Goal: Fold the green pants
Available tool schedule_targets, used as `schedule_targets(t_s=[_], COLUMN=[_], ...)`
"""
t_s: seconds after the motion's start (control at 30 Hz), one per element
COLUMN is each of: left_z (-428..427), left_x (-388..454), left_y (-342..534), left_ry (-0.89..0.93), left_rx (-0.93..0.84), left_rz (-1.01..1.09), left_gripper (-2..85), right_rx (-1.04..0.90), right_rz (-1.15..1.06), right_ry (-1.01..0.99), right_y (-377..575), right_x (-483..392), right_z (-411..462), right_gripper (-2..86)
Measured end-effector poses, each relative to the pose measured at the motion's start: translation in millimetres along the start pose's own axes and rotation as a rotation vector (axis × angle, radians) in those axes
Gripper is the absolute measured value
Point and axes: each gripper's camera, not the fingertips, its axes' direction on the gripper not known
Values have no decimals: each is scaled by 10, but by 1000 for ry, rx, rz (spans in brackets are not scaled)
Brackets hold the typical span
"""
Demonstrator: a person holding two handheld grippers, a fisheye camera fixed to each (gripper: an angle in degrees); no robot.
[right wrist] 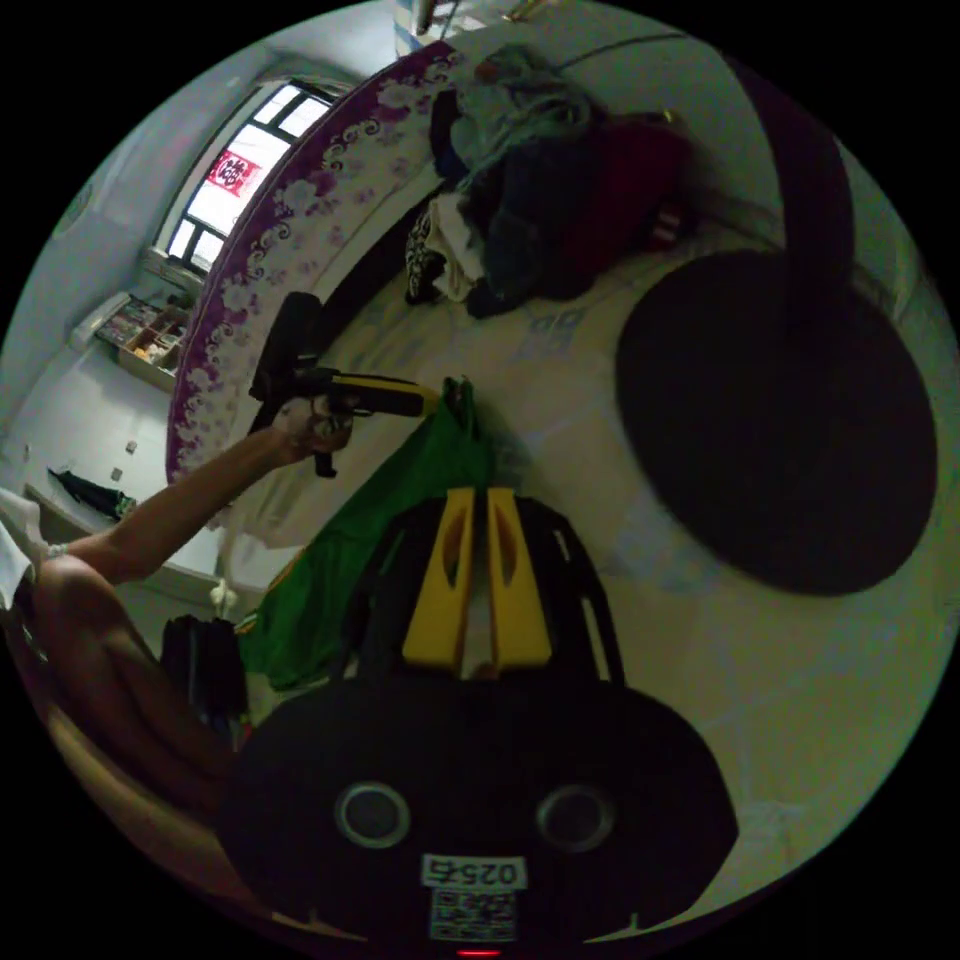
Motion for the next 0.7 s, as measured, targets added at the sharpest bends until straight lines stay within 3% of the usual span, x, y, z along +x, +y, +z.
schedule_targets(t_s=[0.17,0.23,0.37,0.43,0.53,0.6,0.7], left_z=[-529,-1060,-2711,-3391,-4192,-4472,-4503], left_x=[185,164,242,483,1079,1636,2401], left_y=[-792,-816,-83,544,1795,2821,3873], left_ry=[14,-7,-67,-163,-310,-409,-432], left_rx=[-5,66,321,430,593,685,731], left_rz=[-67,-106,-199,-277,-547,-894,-1331], left_gripper=[7,15,26,30,36,42,59], right_rx=[-121,-55,241,273,196,-20,-167], right_rz=[0,-39,-263,-372,-513,-598,-761], right_ry=[117,161,160,158,5,-247,-421], right_y=[125,303,902,1176,1612,1857,2246], right_x=[413,373,-184,-515,-943,-1185,-1667], right_z=[497,541,585,805,1534,2384,3334], right_gripper=[78,86,132,119,82,79,104])
